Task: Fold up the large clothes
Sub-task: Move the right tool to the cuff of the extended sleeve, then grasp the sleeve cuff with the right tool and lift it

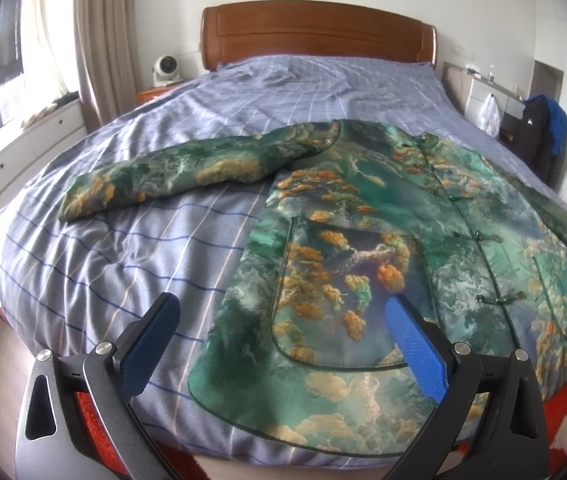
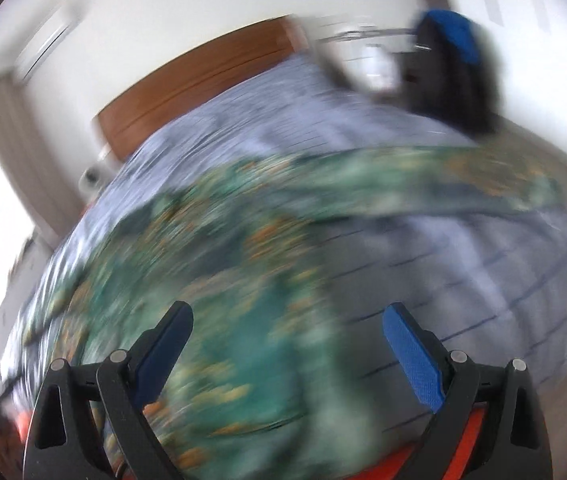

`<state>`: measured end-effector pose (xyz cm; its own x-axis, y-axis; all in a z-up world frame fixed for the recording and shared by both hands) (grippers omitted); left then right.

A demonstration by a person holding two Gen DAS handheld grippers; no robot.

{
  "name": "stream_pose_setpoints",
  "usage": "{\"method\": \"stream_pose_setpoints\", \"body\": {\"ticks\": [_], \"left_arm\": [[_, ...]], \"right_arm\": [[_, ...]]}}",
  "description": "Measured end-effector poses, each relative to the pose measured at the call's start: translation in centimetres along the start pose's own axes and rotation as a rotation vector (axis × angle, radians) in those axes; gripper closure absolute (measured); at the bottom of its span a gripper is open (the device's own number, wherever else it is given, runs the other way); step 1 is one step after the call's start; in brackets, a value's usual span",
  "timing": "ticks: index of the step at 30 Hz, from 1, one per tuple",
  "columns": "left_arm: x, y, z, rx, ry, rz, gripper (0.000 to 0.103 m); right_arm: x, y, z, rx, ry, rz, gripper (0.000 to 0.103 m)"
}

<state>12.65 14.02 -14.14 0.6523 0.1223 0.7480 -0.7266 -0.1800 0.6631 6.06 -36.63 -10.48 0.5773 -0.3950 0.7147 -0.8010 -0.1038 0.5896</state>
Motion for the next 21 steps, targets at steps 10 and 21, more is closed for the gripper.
{"method": "stream_pose_setpoints", "body": {"ticks": [10,21], "left_arm": [[-0.1,-0.2,2.2,0.016,-0.063,-0.018,0.001],[0.0,-0.5,3.4,0.047,-0.106,-0.025,0.001]], "right_arm": [[5.5,-0.6,22.9,0.059,-0.659,0.139,0.009],[9.0,-6.2,28.6,0.065,-0.817,0.17,0.06]]}}
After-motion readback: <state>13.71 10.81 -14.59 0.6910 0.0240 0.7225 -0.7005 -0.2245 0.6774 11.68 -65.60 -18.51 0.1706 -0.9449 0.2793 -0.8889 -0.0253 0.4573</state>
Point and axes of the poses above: each gripper's, at about its wrist camera, not at the fingertips, and y roughly against the way its jaws point, z to its right, x to its top, the point moved 10 cm from there along -y, roughly the way its jaws point, and after that the axes turned 4 degrees about x, right-handed, at the moved point
